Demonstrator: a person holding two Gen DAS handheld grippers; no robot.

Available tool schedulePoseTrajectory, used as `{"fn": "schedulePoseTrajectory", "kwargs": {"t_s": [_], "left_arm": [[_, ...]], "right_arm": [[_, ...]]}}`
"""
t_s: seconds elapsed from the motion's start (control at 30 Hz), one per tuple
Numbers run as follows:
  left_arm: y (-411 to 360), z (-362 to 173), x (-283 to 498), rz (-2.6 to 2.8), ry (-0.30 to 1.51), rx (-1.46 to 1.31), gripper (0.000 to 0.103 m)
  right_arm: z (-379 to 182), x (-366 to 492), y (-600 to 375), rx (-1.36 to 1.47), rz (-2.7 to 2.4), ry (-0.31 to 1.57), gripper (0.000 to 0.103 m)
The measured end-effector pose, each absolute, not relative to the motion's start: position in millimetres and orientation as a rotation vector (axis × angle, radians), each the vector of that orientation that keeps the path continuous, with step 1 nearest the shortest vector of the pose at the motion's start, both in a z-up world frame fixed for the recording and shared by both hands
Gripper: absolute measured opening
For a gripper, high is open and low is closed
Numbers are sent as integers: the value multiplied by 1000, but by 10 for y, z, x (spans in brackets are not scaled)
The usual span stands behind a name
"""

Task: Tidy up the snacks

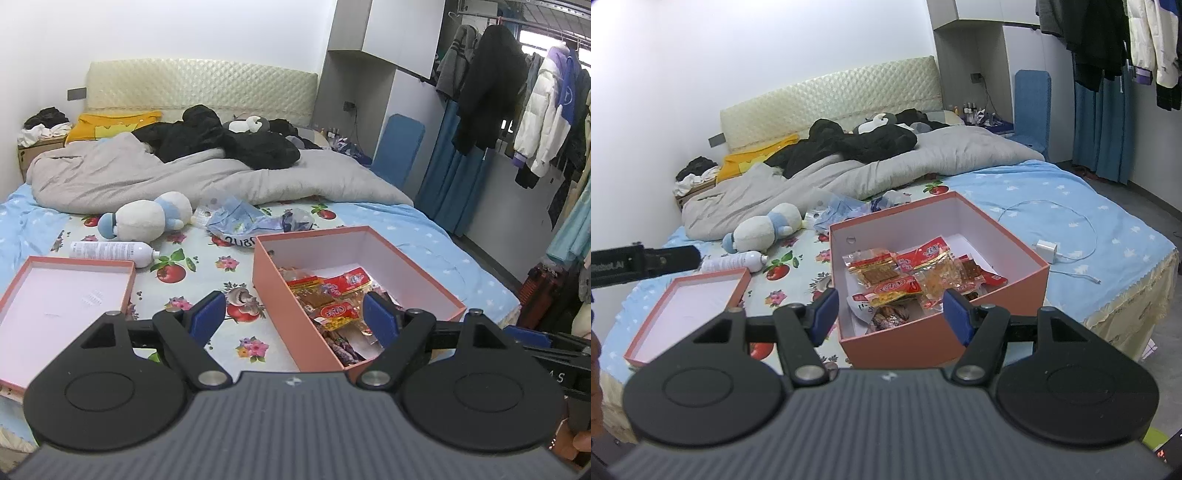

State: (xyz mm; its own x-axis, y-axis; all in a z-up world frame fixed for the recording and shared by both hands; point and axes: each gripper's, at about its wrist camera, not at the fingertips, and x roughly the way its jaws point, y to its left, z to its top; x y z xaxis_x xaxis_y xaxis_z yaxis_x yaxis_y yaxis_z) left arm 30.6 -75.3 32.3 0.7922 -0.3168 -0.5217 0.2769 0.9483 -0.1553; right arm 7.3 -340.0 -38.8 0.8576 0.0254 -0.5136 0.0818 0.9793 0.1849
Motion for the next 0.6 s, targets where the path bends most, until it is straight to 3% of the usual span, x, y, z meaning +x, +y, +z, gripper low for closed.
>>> {"fn": "schedulePoseTrajectory", "kwargs": {"t_s": [0.6], "left_arm": [[-786,214,424,-313,604,-66,84]], "right_arm": [[-482,99,-3422,200,-50,546,65]]}}
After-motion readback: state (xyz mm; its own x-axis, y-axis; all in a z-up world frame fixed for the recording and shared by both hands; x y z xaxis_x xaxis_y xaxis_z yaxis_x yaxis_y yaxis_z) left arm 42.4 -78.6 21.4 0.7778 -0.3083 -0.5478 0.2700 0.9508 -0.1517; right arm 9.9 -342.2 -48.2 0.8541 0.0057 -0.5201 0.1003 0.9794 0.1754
